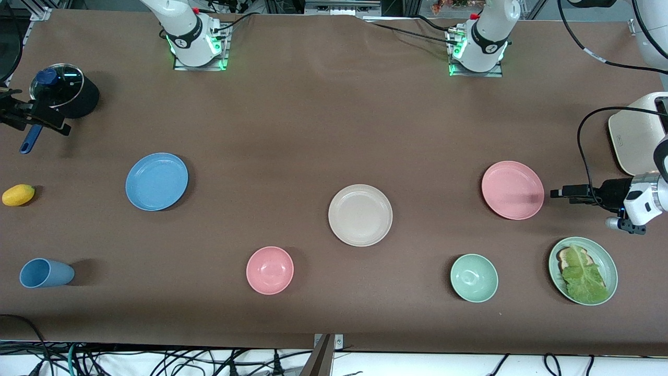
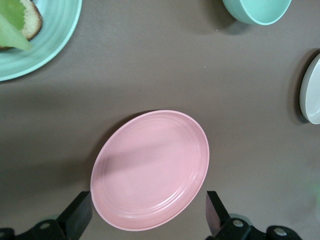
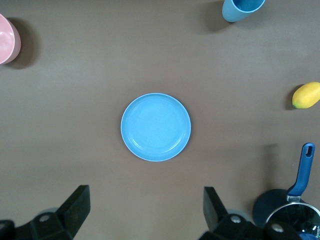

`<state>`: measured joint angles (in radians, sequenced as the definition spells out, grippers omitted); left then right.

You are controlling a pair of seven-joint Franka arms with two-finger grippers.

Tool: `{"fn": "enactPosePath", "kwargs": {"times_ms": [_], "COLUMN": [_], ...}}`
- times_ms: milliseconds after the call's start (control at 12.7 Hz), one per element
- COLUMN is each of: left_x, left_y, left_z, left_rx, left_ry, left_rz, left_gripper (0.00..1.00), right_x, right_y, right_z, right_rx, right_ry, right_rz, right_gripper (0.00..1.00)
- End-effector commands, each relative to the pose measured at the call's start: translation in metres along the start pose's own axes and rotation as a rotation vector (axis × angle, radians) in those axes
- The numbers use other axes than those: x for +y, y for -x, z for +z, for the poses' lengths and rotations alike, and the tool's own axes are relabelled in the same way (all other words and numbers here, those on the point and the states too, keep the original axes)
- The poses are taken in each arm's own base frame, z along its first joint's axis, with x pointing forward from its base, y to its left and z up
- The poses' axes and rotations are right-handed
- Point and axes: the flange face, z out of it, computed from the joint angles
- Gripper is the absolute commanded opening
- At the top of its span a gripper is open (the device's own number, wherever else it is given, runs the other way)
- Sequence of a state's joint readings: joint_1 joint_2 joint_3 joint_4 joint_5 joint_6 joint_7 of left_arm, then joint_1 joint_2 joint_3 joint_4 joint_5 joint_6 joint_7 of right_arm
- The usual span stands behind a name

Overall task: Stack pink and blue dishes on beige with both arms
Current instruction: 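Lower the left gripper to the rim of the pink plate, then close the left gripper on the pink plate rim and tilt it up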

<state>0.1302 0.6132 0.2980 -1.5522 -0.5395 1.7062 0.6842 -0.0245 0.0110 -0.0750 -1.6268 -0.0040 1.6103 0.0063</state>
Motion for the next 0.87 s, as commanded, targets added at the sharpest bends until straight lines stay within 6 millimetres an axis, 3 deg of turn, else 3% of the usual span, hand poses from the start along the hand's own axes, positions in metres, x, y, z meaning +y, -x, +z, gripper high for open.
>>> {"fn": "enactPosePath", "kwargs": {"times_ms": [0,157,787], "left_x": [-0.032,-0.047,-0.067], "left_y": [0.005,0.008,0.028], "left_z": [0.019,0.032,0.071], "left_rx": [0.047,0.052,0.103], "left_ry": [0.052,0.075,0.115], "left_rz": [0.041,0.040,0.030], "left_gripper": [1.00,1.00,1.00], "right_x": [0.001,0.001,0.002], "right_y": [0.001,0.001,0.001], "right_z": [-0.006,-0.006,-0.006], "right_rx": [-0.003,-0.003,-0.003], "right_ry": [-0.005,-0.005,-0.005], "right_rz": [0.000,0.000,0.002], "right_gripper": [1.00,1.00,1.00]}}
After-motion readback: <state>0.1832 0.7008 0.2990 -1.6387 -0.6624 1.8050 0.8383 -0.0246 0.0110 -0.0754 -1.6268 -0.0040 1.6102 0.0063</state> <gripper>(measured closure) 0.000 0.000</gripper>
